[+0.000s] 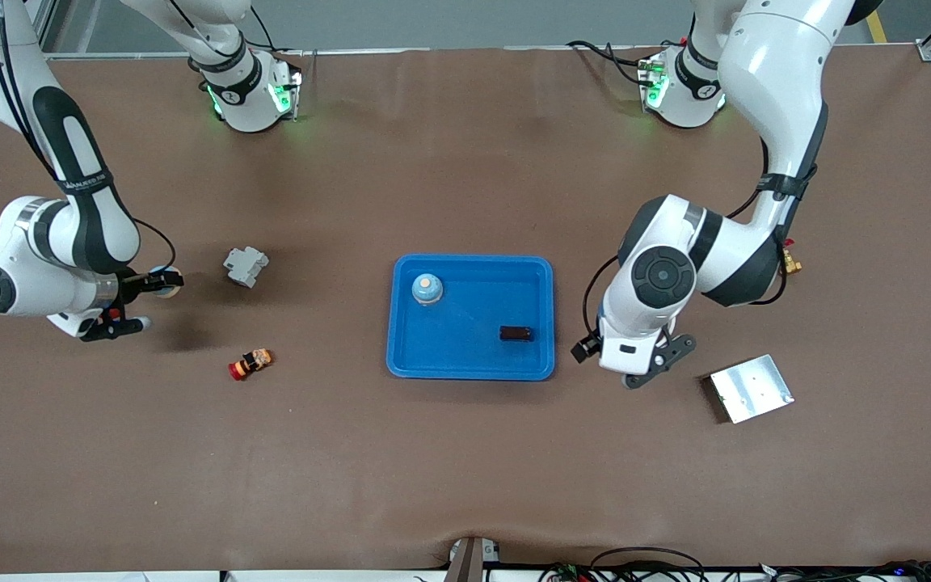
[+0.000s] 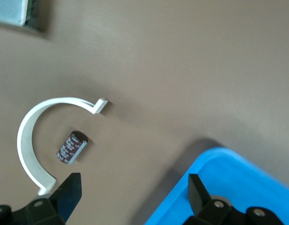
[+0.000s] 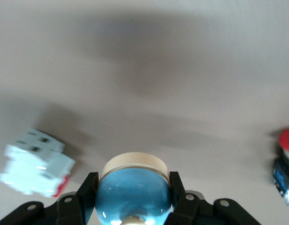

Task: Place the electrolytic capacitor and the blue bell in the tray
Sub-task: 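Carry the second bell toward the tray while the left gripper reaches the capacitor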

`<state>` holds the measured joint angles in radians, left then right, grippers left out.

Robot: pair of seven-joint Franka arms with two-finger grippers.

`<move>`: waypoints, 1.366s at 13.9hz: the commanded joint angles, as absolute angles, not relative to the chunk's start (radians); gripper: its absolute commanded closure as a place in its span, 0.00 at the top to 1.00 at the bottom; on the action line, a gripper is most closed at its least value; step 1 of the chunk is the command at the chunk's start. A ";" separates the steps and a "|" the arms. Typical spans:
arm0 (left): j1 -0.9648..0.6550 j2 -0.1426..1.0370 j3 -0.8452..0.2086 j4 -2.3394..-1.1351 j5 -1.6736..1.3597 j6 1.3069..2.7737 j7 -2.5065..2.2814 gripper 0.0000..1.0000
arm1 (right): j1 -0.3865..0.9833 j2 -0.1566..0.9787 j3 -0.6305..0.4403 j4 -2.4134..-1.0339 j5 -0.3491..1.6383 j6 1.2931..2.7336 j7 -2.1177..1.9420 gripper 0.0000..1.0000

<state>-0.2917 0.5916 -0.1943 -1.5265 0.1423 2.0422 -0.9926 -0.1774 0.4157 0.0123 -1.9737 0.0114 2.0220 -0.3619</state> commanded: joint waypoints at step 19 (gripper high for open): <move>-0.141 0.394 -0.209 -2.177 0.333 2.618 -0.485 1.00 | 0.558 0.742 0.008 -1.422 0.181 2.152 0.587 0.00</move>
